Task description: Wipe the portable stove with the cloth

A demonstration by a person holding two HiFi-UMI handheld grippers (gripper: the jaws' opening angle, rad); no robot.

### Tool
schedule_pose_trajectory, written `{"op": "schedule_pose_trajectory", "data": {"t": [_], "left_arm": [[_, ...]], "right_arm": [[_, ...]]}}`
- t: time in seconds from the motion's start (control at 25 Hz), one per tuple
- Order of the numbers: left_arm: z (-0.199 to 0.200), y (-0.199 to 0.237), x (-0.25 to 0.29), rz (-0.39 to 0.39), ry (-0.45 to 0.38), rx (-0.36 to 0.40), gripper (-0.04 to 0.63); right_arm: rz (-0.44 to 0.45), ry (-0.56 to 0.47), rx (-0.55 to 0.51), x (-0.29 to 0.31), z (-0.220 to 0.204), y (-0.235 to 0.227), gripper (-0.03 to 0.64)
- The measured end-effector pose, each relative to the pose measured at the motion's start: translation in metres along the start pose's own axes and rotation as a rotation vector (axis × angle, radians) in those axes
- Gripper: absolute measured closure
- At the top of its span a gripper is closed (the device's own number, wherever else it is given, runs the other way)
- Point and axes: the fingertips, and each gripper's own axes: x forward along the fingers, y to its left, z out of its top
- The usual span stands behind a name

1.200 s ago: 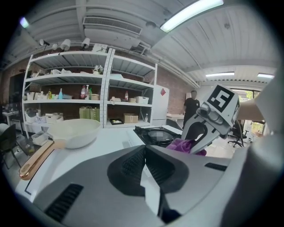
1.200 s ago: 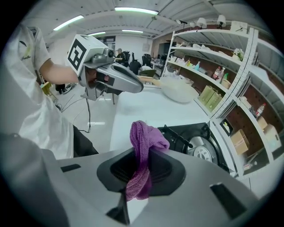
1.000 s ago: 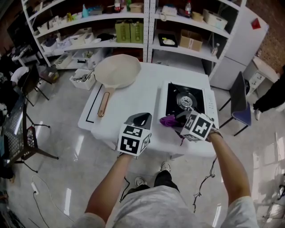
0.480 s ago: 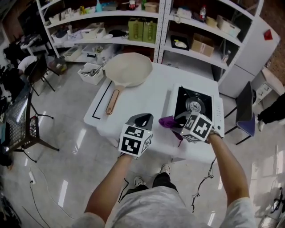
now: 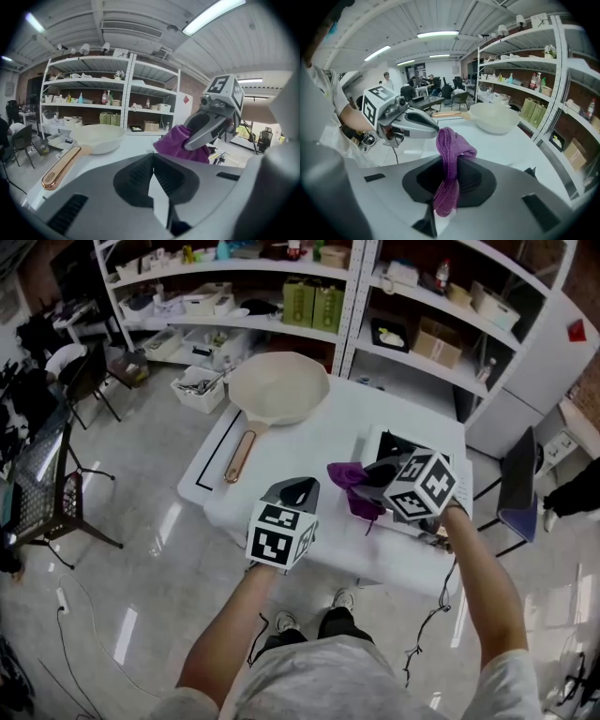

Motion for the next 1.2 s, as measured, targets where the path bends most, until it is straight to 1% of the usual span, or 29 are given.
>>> {"op": "schedule_pose_trajectory", "data": {"t": [0.08,0.2,0.44,0.56,0.76,1.2], "left_arm": [[0.002,0.002,0.003,0.009,-0.005,-0.006,0.591],[0.004,0.004,0.007,0.022,-0.005,-0.018,0.591],[0.003,0.005,0.02,0.048,0.01,-0.036,0.591],[0.004,0.006,0.028,0.059,0.01,-0.042,0.591],[0.01,0.004,0.043,0.072,0.008,-0.052,0.591],[0.027,-0.002,0.082,0.08,-0.001,-0.061,0.591]], "right_arm": [[0.014,-0.007,0.007,0.004,0.006,-0.007,0.554],[0.038,0.012,-0.005,0.011,0.007,-0.013,0.554],[0.062,0.074,-0.086,0.017,-0.002,-0.032,0.554],[0.07,0.09,-0.106,0.019,-0.006,-0.044,0.554],[0.087,0.094,-0.11,0.021,-0.01,-0.062,0.554],[0.115,0.081,-0.135,0.022,-0.003,-0.106,0.554]]}}
